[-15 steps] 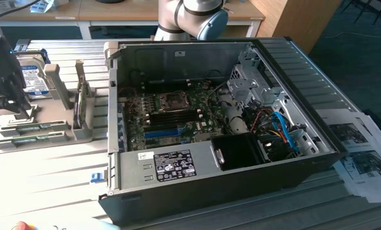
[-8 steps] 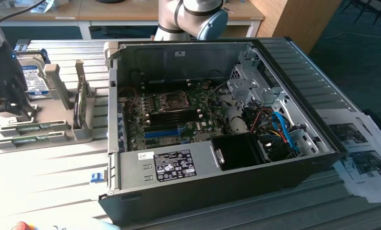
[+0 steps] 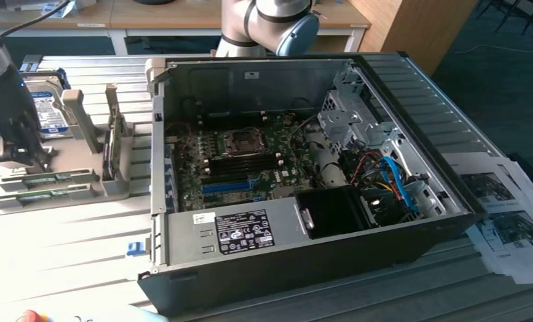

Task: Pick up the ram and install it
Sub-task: 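Pick up the ram and move it above insertion slot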

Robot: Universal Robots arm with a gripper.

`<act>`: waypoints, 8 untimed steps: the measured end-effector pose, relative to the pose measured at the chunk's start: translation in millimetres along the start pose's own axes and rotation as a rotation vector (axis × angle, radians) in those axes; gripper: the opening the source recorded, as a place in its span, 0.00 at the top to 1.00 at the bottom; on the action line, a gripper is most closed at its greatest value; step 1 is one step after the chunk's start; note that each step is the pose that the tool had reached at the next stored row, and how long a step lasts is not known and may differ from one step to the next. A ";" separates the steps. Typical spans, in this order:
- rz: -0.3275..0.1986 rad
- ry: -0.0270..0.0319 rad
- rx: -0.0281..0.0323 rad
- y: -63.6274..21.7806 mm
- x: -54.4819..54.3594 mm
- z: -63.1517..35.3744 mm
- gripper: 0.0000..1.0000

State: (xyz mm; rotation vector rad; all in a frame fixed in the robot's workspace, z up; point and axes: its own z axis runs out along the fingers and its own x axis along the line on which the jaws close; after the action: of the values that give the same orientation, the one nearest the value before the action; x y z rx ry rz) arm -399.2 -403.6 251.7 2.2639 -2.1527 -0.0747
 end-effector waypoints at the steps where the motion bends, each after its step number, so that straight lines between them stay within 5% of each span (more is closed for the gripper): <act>1: 0.000 -0.0001 0.0001 -0.1 0.0 1.1 0.69; 8: 0.000 0.0000 -0.0001 -0.1 0.1 3.1 0.69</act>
State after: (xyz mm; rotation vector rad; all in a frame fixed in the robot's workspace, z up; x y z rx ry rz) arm -399.2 -403.6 248.6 2.2638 -2.1525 -0.0748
